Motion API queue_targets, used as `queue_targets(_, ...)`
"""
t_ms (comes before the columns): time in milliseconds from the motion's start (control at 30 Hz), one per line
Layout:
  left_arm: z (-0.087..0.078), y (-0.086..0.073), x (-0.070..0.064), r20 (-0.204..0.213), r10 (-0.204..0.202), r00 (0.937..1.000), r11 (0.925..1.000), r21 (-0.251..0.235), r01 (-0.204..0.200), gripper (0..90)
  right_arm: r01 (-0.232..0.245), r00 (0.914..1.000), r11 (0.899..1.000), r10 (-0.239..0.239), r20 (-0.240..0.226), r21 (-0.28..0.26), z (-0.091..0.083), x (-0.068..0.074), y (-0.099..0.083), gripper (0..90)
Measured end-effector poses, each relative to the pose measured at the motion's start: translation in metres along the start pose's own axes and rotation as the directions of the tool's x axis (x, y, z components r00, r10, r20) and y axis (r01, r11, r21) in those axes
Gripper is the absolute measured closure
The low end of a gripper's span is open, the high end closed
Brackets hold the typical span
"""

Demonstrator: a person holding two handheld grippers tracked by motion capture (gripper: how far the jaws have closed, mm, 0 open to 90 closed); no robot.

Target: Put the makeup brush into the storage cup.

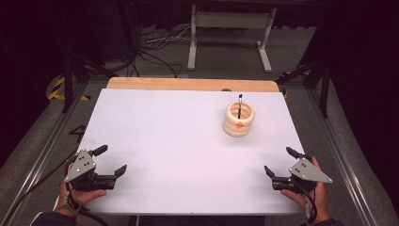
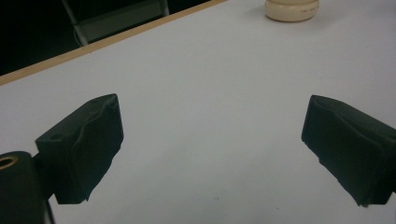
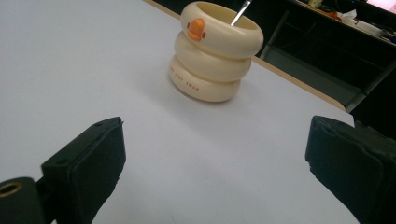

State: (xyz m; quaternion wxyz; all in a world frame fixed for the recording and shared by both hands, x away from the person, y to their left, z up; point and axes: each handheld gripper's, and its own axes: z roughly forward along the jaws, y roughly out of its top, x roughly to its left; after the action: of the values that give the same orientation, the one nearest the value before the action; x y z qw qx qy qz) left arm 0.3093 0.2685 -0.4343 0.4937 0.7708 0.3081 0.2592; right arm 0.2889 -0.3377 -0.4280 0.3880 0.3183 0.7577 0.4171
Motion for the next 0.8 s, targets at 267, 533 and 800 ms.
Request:
queue_targets(267, -0.0007, 0.0004, -0.0001, -0.007, 0.002, 1.0000, 1.0000, 0.001, -0.002, 6.0, -0.015, 0.9999, 1.000, 0.015, -0.003, -0.011, 0.0003, 0.0015, -0.0026, 5.6)
queue_targets(533, -0.0007, 0.0012, -0.0013, -0.003, 0.010, 1.0000, 0.9999, -0.007, -0.010, 6.0, -0.015, 0.9999, 1.000, 0.015, 0.006, -0.012, -0.0035, 0.0037, -0.0028, 5.6)
queue_targets(800, -0.0001, 0.0012, -0.0004, -0.004, 0.004, 1.0000, 1.0000, -0.007, -0.004, 6.0, -0.023, 0.9997, 1.000, 0.024, 0.007, -0.013, -0.0024, 0.0032, -0.0014, 5.6)
